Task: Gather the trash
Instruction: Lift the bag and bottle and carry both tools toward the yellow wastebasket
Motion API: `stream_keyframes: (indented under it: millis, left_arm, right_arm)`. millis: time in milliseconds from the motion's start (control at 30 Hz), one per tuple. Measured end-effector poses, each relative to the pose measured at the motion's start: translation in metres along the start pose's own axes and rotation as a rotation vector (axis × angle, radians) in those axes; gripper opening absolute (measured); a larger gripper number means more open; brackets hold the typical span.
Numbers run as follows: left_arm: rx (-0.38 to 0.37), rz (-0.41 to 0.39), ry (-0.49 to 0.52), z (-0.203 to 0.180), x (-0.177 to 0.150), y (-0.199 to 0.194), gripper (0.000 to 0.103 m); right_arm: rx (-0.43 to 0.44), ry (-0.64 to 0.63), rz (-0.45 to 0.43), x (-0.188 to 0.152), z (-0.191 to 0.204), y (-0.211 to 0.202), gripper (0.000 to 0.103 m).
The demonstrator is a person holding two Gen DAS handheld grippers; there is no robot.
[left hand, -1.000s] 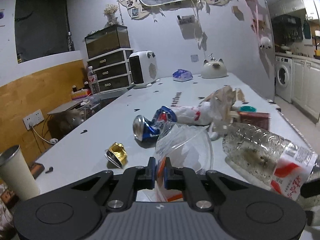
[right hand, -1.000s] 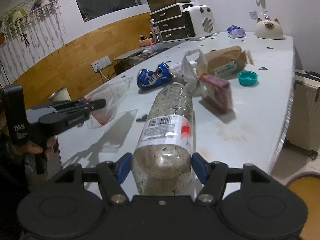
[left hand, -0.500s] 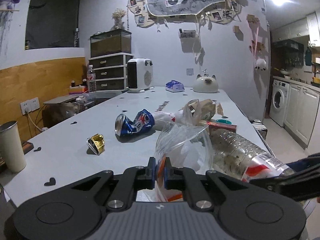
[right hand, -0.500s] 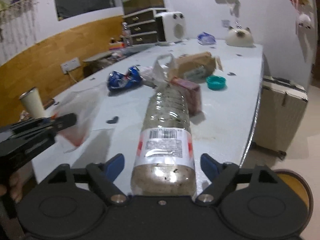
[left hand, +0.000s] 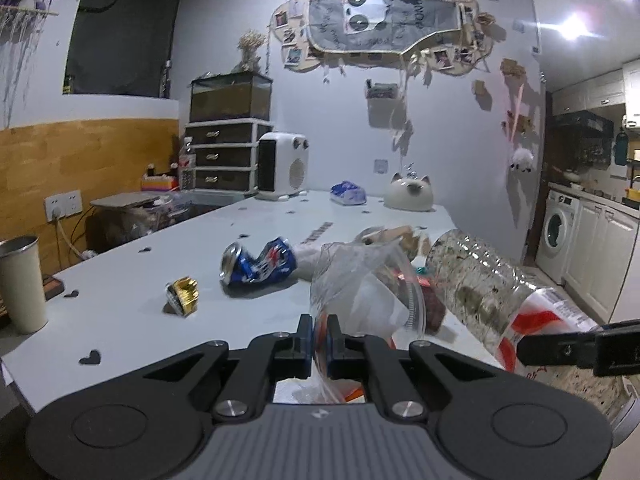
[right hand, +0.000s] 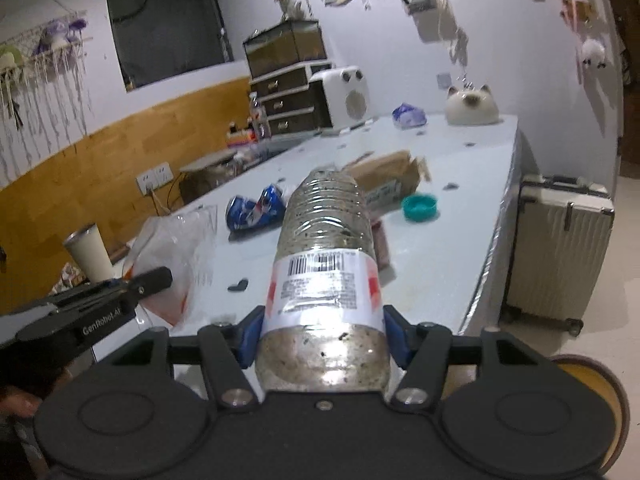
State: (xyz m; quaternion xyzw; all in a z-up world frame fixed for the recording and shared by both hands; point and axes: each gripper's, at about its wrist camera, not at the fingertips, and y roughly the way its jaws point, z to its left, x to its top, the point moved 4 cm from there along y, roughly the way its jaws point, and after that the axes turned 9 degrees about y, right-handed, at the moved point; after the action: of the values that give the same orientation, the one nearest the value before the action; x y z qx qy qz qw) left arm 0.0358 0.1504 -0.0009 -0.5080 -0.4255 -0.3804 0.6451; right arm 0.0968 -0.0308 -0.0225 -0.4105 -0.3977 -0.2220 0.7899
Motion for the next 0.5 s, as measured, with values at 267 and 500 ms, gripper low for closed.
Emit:
stream_keyframes:
  millis: [267,500]
  left_arm:
    - [-0.095,-0.032,0.020,-0.043,0.019,0.004,0.006]
    - [-0.224,-0.050,0.054,-0.107,0.034,0.015,0.006]
  right_arm:
    - [-0.063,0.037,-0.066,0.013,-0.036,-0.030,0.062]
    - [-0.156,0.086,-0.102,0.014,-0.084,-0.059,0.062]
